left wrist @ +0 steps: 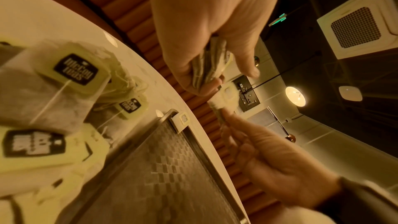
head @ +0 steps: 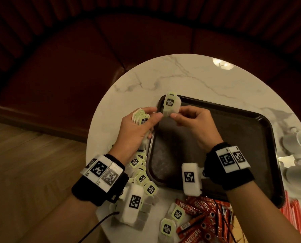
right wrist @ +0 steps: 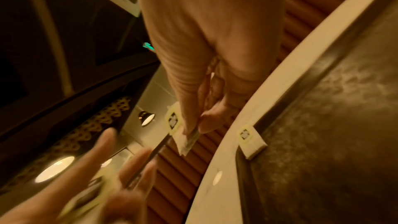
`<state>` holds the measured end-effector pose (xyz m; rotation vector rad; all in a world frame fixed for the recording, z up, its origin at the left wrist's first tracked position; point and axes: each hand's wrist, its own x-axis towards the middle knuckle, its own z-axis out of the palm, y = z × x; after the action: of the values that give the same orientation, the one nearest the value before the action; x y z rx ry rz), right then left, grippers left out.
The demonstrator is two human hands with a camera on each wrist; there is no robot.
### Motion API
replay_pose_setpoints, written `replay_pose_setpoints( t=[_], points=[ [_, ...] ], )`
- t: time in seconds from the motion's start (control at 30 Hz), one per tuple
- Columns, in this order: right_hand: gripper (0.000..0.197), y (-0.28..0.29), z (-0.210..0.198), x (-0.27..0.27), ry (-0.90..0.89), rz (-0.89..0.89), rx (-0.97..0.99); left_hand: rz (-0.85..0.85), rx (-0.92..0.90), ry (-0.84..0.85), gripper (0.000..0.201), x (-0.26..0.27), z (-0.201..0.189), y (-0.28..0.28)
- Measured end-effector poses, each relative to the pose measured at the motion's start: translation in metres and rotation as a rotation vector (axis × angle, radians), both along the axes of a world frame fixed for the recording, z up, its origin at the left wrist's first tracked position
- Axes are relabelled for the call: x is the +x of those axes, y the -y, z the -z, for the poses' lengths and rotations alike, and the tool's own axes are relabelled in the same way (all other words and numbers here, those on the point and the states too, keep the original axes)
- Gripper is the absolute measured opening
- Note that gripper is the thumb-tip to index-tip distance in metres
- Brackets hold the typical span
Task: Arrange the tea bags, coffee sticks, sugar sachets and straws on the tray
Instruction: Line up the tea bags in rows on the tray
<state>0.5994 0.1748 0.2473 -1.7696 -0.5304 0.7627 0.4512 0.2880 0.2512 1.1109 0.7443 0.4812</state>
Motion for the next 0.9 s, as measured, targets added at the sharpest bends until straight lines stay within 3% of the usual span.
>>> replay_pose_setpoints(
  t=[0.07, 0.23, 0.53, 0.9],
  points=[
    [0.013, -0.007, 0.015, 0.013, -0.038, 0.065, -0.042, -0.026, -0.084, -0.023, 0.016, -0.001, 0.002, 0.002],
    [0.013, -0.025, 0.052, 0.041, -0.038, 0.144, -0.16, 0.05, -0.333, -0.061, 0.041, -0.009, 0.003, 0.002],
    [0.013, -0.045, 0.079, 0.058, -0.018, 0.156, -0.281, 0.073, -0.346, -0.096, 0.046, -0.016, 0.009, 0.002],
    [0.02, -0.049, 0.072, 0.059, 0.02, 0.147, -0.3, 0.07, -0.392, -0.084, 0.055, -0.012, 0.004, 0.0]
  ],
)
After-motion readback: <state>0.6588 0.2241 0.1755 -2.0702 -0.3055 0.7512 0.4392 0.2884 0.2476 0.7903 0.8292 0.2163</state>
